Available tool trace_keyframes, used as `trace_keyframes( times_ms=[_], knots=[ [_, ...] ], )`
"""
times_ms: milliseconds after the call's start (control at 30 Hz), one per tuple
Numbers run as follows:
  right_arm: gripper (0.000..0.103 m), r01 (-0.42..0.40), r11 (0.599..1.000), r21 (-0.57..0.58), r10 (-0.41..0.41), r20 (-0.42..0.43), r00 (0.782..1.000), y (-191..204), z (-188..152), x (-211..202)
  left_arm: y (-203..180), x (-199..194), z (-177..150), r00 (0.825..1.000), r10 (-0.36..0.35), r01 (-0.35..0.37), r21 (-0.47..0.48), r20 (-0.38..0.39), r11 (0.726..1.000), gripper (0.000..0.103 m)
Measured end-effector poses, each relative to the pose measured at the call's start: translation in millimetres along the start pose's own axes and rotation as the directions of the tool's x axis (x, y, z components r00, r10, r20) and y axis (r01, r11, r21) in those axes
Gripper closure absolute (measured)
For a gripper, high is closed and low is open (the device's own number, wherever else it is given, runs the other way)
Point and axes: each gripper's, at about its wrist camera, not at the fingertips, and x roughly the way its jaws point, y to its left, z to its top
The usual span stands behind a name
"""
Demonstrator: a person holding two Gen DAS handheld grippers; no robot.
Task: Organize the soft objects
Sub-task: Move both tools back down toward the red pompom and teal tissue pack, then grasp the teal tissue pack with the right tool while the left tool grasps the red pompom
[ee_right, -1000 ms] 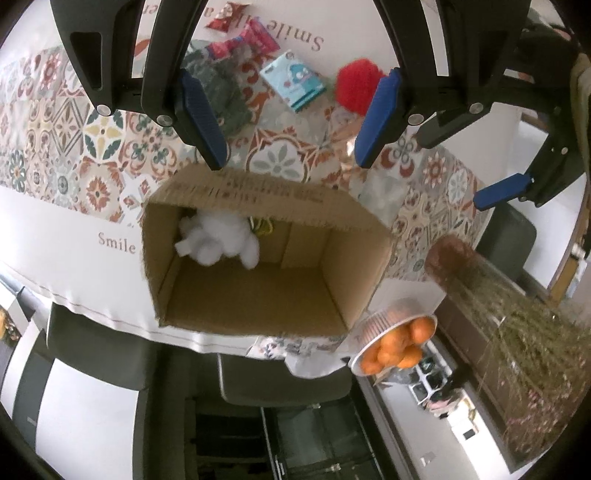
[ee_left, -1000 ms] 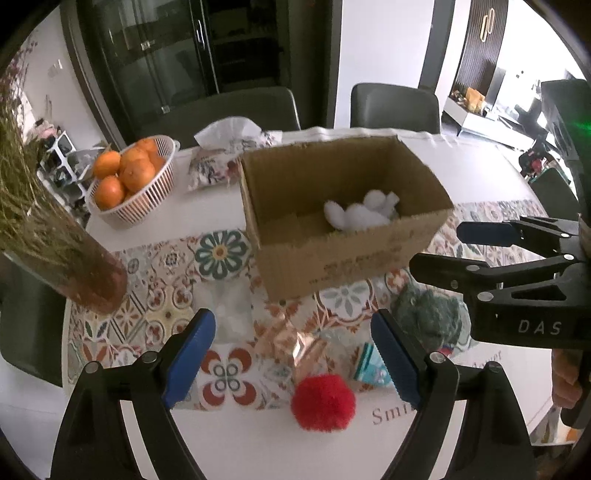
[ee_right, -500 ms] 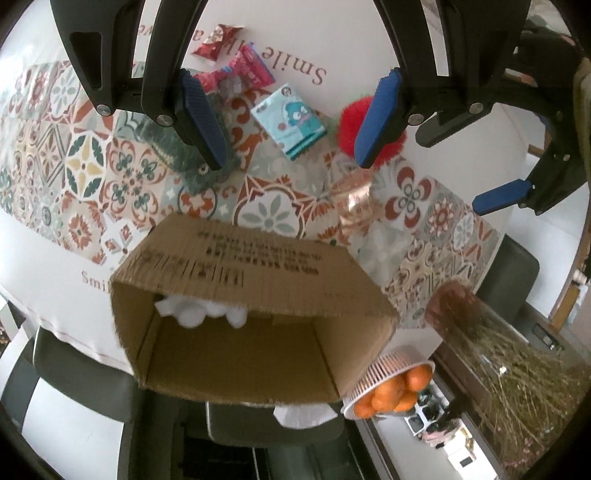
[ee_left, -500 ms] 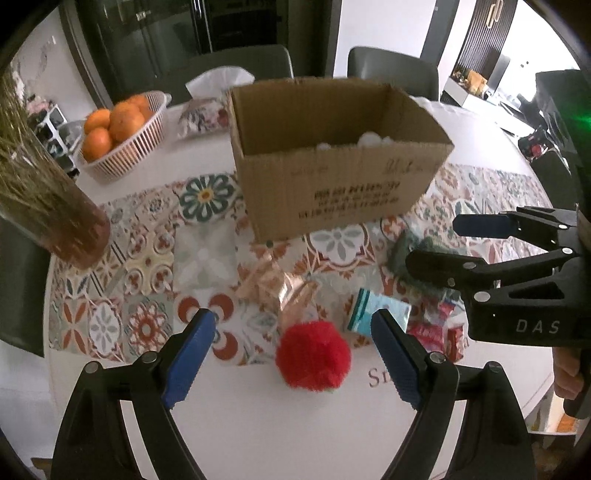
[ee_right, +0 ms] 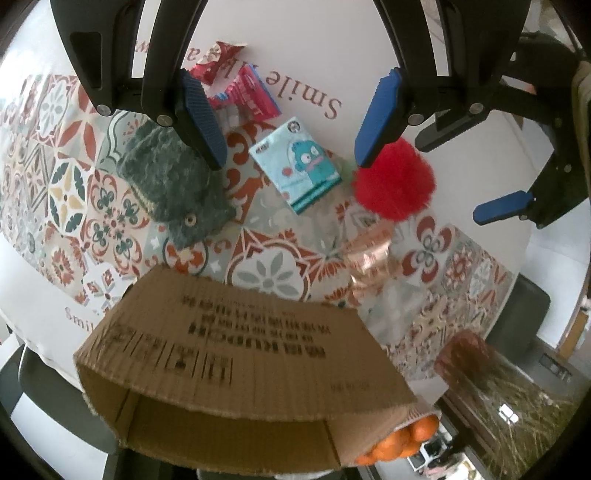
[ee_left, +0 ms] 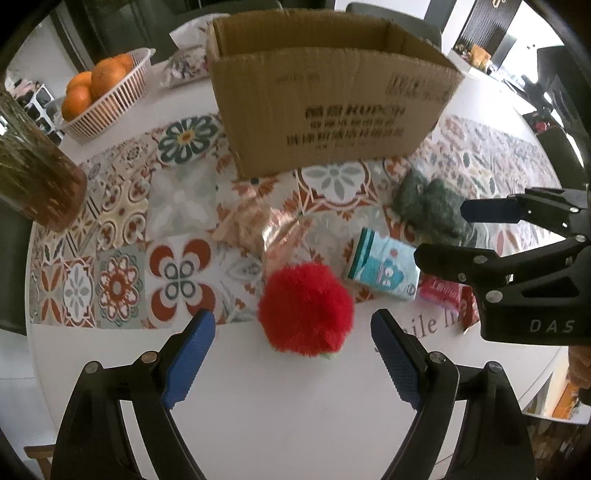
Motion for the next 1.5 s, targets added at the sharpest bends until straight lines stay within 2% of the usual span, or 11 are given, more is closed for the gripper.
trace_keyframes(
  times_ms=[400, 667, 767, 1167, 1500],
  knots=[
    [0.030, 0.025, 0.996, -0.086, -0.035, -0.113, 0.993, 0, -16, 30, -12, 33, -16, 0.996, 0.025, -0.018, 0.077, -0.088, 0.997, 0.016],
    [0.030, 0.024, 0.976, -0.215, -0.064, -0.182, 0.981, 9, -25, 50, -15, 47, -17, 0.992, 0.061, -0.044, 0.145, -0.112, 0.988, 0.016],
    [0.030, -0.005, 0.969, -0.246, -0.046, -0.198, 0.979, 11, -26, 56, -14, 51, -16, 0.992, 0.065, -0.047, 0.159, -0.108, 0.986, 0.016],
    [0.030, 0.008, 0.949, -0.316, -0.061, -0.157, 0.986, 13, -10, 77, 2, 73, -3, 0.991, -0.021, 0.029, 0.058, -0.131, 0.998, 0.018],
    [0.035, 0.003, 0.963, -0.268, -0.035, -0.112, 0.993, 4, 0, 91, 14, 97, 8, 0.983, -0.071, 0.067, -0.033, -0.167, 0.997, 0.035]
  ],
)
